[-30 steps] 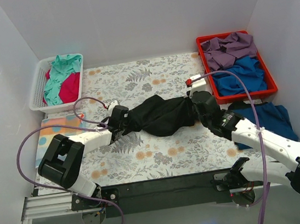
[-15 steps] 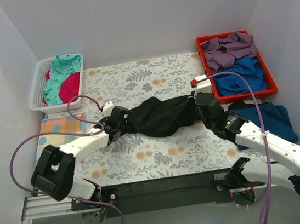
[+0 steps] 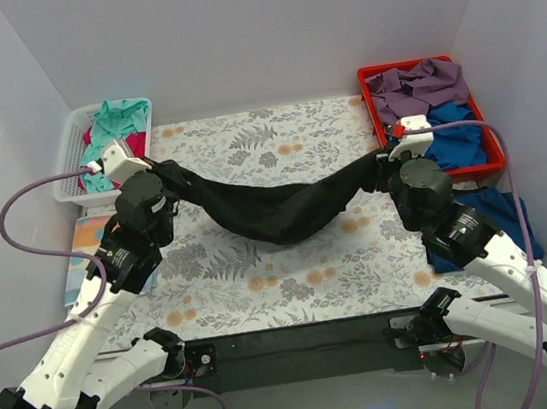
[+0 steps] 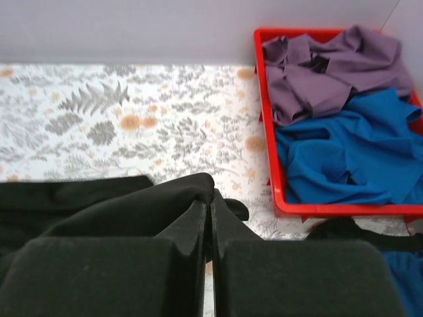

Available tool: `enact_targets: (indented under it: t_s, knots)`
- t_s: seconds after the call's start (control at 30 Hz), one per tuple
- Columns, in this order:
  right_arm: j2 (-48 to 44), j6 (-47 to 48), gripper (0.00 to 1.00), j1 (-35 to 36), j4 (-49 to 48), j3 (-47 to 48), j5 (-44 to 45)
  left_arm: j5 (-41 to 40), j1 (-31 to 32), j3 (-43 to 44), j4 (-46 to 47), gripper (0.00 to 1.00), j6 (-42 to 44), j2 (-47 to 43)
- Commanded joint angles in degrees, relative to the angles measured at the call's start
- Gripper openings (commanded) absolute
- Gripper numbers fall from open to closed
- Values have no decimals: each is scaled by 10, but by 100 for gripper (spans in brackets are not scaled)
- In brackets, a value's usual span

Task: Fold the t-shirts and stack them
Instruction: Flatten out the tshirt

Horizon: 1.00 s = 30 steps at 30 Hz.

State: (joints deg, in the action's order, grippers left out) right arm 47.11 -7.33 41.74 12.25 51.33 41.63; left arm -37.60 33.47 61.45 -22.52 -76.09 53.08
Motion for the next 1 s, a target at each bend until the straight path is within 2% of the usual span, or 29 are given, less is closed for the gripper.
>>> enact_targets:
  t_s: [0.0, 0.37, 0.57, 0.73, 0.77, 0.87, 0.9, 0.97]
  knots:
    - [-51, 34, 1, -2, -15, 58, 18, -43, -3, 57, -21, 0, 56, -39]
    - [-146, 72, 1, -2, -15, 127, 15, -99, -3, 146, -8, 0, 132, -119]
    - [-157, 87, 1, -2, -42, 107, 0, -95, -3, 133, 41, 0, 162, -106]
    - [-98, 54, 1, -2, -74, 33, 28, -104, -3, 80, 149, 0, 197, -28]
    - [-85, 37, 1, -2, -94, 14, 35, -107, -4, 70, 174, 0, 205, 11]
    - [-36, -20, 1, -3, -117, -47, 58, -117, -11, 30, 292, 0, 234, 84]
    - [-13, -36, 1, -3, -117, -60, 62, -115, -17, 21, 341, 0, 237, 139]
    - [9, -63, 1, -3, -142, -97, 62, -75, -53, 35, 343, 0, 185, 205]
